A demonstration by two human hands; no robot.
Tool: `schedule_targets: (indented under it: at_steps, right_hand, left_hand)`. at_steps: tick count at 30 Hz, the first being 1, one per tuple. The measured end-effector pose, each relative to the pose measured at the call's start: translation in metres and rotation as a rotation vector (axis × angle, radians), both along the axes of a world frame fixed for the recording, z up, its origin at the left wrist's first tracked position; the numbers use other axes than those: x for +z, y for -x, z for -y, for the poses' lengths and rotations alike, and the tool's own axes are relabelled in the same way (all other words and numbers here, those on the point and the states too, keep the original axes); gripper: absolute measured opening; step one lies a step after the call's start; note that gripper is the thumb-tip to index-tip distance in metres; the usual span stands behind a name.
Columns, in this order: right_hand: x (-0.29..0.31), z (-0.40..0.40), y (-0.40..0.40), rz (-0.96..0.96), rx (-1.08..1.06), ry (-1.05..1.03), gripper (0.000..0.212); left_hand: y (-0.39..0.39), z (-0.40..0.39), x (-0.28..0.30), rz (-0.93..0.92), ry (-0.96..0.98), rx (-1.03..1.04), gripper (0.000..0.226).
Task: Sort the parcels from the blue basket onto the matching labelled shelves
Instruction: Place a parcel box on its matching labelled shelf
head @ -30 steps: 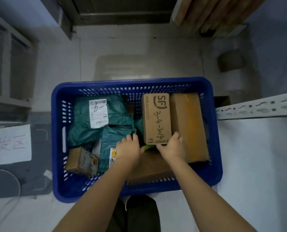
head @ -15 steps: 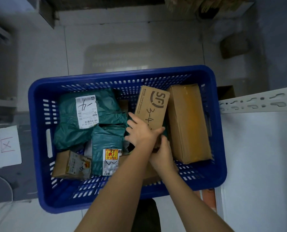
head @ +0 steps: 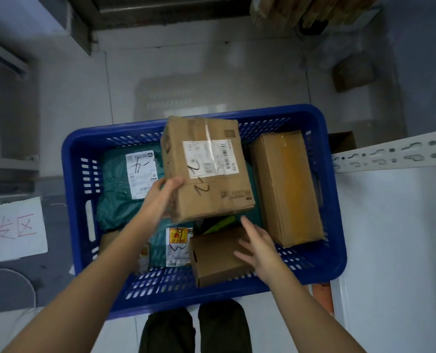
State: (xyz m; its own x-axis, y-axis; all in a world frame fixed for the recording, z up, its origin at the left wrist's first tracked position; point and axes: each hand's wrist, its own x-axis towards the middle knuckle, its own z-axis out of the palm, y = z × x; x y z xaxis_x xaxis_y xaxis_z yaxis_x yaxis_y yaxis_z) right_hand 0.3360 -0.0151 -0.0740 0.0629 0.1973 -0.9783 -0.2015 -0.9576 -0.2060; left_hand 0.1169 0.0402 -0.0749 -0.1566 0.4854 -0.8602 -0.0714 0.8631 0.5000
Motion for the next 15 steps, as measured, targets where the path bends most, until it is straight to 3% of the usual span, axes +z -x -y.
schedule_targets:
  at_steps: [3,5,8,11,15]
  right_hand:
    - [0.012,0.000,0.021,-0.281,-0.167,-0.070,0.076]
    - [0.020,-0.003,0.039,-0.428,-0.291,-0.131,0.091]
    - [0.022,-0.006,0.058,-0.469,-0.385,-0.178,0.113]
    - [0.019,-0.008,0.056,-0.382,-0.309,-0.213,0.108]
    - [0.031,-0.024,0.025,-0.312,0.004,-0.278,0.113]
  left_hand:
    - [0.026,0.015,0.017,0.092,-0.004,0.030,0.085]
    - [0.030,0.026,0.023,0.152,-0.004,0.073,0.077]
    - [0.030,0.040,0.027,0.224,-0.012,0.105,0.093]
    - [0.035,0.046,0.034,0.245,-0.029,0.076,0.079]
    - [0.077,0.035,0.042,0.022,-0.103,0.186,0.112]
